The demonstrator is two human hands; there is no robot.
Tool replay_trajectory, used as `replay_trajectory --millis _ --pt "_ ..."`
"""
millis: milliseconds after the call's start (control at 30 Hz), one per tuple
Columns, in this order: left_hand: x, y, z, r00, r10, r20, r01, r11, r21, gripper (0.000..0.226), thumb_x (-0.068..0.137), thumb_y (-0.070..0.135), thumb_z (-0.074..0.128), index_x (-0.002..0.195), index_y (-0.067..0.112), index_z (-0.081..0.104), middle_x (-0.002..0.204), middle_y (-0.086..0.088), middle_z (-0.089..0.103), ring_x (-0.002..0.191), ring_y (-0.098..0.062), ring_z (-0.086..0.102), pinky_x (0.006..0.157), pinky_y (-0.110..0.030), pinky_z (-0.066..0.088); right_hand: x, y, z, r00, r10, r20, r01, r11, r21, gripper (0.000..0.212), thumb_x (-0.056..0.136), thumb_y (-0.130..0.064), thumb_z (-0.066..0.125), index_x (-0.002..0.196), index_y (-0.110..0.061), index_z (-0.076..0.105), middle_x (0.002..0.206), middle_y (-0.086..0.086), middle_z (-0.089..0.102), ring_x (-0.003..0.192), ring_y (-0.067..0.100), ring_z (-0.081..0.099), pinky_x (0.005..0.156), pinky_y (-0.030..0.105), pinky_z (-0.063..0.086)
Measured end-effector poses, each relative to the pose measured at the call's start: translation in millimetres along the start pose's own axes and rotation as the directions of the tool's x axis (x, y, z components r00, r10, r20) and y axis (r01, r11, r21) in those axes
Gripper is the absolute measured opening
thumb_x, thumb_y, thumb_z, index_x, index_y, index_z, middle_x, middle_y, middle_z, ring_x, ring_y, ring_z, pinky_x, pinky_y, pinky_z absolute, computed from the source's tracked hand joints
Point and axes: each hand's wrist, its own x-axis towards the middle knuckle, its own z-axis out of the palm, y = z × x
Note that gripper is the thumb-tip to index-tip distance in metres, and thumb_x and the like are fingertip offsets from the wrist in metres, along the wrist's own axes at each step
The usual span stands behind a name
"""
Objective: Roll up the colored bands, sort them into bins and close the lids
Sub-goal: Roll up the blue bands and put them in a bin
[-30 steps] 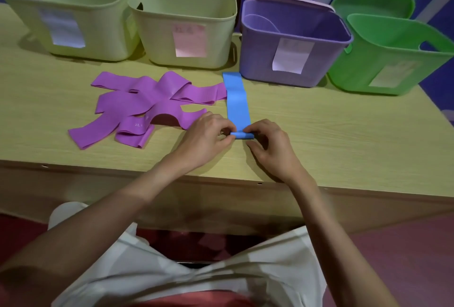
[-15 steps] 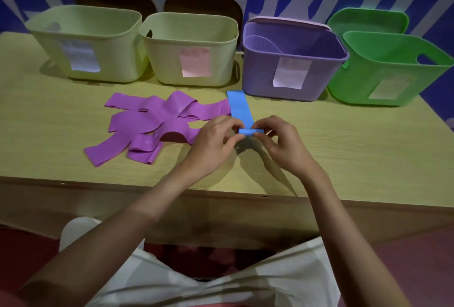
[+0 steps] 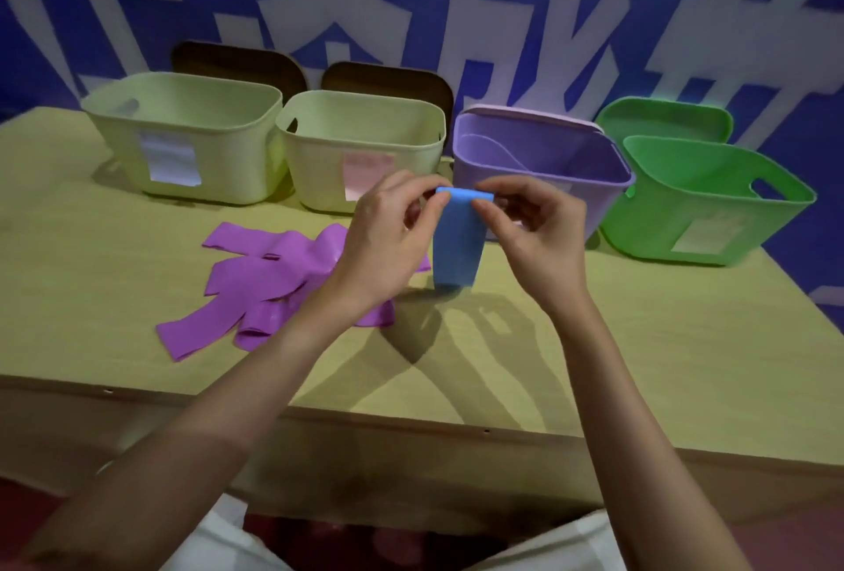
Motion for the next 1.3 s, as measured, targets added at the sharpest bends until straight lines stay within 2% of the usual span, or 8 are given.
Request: replay_trajectory --millis 233,367,500,600,767,1000,1133,1300 --pt "54.6 9.3 -15.9 0.985 0.058 -0.162 -0.064 0.997 -0.033 0.028 0.099 0.016 0.044 0.117 0.005 0.064 0.106 -0.006 0.061 0.1 -0.01 0.057 0.088 -0.019 0.044 53.8 -33.5 25.7 0.998 -0.048 -0.049 0.052 0.994 0.098 0.009 0.083 -0.004 0.07 0.088 -0.012 0.071 0.076 -0.003 0.069 0.07 0.005 0.062 0.068 0.019 0.05" --pt "78.1 -4.0 -28.8 0.966 0.184 -0.181 -0.176 0.983 0.057 0.027 0.1 0.014 0.041 0.109 0.004 0.065 0.1 -0.007 0.06 0.094 -0.012 0.053 0.084 -0.016 0.038 75.4 -44.5 35.5 0.999 0.04 -0.011 -0.036 0.973 0.227 0.007 0.084 -0.002 0.07 0.083 -0.009 0.072 0.064 -0.01 0.068 0.059 -0.001 0.059 0.061 0.014 0.046" --pt "94.7 -26.5 -33.3 0.93 0.33 -0.159 -0.284 0.924 0.256 0.032 0.101 0.018 0.033 0.088 0.001 0.057 0.083 -0.01 0.053 0.078 -0.022 0.044 0.074 -0.031 0.035 89.0 -38.6 43.4 0.982 0.16 0.1 -0.185 0.927 0.325 0.004 0.086 -0.008 0.069 0.085 -0.009 0.072 0.061 -0.008 0.067 0.055 0.002 0.055 0.058 0.016 0.043" --pt "105.4 -44.6 -30.3 0.913 0.374 -0.159 -0.319 0.902 0.289 0.033 0.1 0.017 0.031 0.081 0.0 0.053 0.077 -0.01 0.049 0.073 -0.02 0.038 0.069 -0.03 0.031 95.3 -27.6 55.2 0.988 0.143 0.065 -0.156 0.938 0.308 0.003 0.086 -0.007 0.068 0.087 -0.007 0.071 0.062 -0.008 0.066 0.056 0.001 0.056 0.058 0.016 0.044" --pt "115.1 -67.0 -8.3 0.959 0.221 -0.177 -0.188 0.965 0.184 0.032 0.101 0.019 0.03 0.076 0.01 0.047 0.074 0.002 0.043 0.071 -0.013 0.037 0.066 -0.023 0.029 104.2 -3.4 73.0 0.998 0.003 -0.058 0.006 0.986 0.166 0.002 0.088 -0.008 0.068 0.089 -0.009 0.07 0.077 -0.003 0.068 0.07 0.003 0.062 0.065 0.016 0.048" --pt "124.4 -83.1 2.4 0.985 0.037 -0.169 -0.016 0.992 0.121 0.029 0.103 0.02 0.033 0.077 0.019 0.044 0.068 0.008 0.044 0.067 -0.013 0.044 0.064 -0.025 0.032 117.3 18.3 80.4 1.0 -0.029 -0.008 0.03 0.983 0.184 0.017 0.082 0.0 0.072 0.095 -0.01 0.07 0.079 0.014 0.068 0.07 0.013 0.058 0.068 0.018 0.05" --pt "127.6 -84.9 -1.5 0.993 -0.022 -0.115 0.031 0.996 0.084 0.037 0.104 0.024 0.032 0.067 0.025 0.039 0.058 0.013 0.039 0.056 -0.004 0.042 0.055 -0.016 0.026 121.0 21.5 85.3 1.0 -0.027 -0.004 0.027 0.984 0.179 0.02 0.081 -0.002 0.074 0.097 -0.013 0.071 0.084 -0.002 0.072 0.073 0.007 0.064 0.071 0.015 0.049" --pt "134.9 -90.3 -10.4 0.999 0.026 -0.041 -0.022 0.996 0.09 0.042 0.103 0.026 0.036 0.061 0.03 0.035 0.054 0.011 0.038 0.054 -0.003 0.042 0.051 -0.016 0.025 124.8 23.5 84.9 0.999 0.02 -0.033 -0.012 0.978 0.208 0.02 0.08 -0.002 0.074 0.098 -0.01 0.073 0.075 -0.006 0.071 0.07 0.003 0.064 0.07 0.013 0.049"
